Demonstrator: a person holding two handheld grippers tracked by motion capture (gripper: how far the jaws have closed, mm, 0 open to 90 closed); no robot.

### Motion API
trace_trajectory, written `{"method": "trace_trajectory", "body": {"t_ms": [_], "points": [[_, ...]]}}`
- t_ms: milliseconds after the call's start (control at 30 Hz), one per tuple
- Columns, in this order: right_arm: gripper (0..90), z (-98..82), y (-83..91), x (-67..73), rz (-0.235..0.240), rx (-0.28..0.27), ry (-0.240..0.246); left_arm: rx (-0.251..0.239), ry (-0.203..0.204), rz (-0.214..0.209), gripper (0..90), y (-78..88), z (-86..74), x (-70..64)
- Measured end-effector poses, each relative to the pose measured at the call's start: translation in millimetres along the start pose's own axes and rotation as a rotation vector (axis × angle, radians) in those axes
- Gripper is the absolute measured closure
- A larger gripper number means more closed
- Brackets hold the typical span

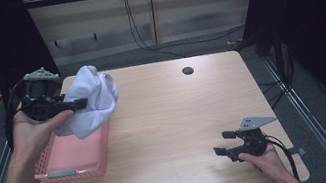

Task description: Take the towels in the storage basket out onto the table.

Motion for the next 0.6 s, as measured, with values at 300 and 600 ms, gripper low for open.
{"method": "trace_trajectory", "body": {"t_ms": [300,600], "points": [[25.2,0.2,2.1,-0.9,0.002,-0.004,0.0,-0.019,-0.025,-0.073,55.1,-33.6,13.1,-27.2],[25.2,0.6,2.5,-1.3,0.003,-0.006,0.0,-0.036,-0.046,-0.125,54.9,-61.5,20.8,-54.1]]}}
Point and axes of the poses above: each handheld gripper's, and its own axes: y roughly backward along the jaws, z roughly out of its top, x roughly to its left, the point moved 9 cm from there along -y, roughly forward along the jaws, and after that the axes turned 13 degrees about -y, right-handed, at the moved point
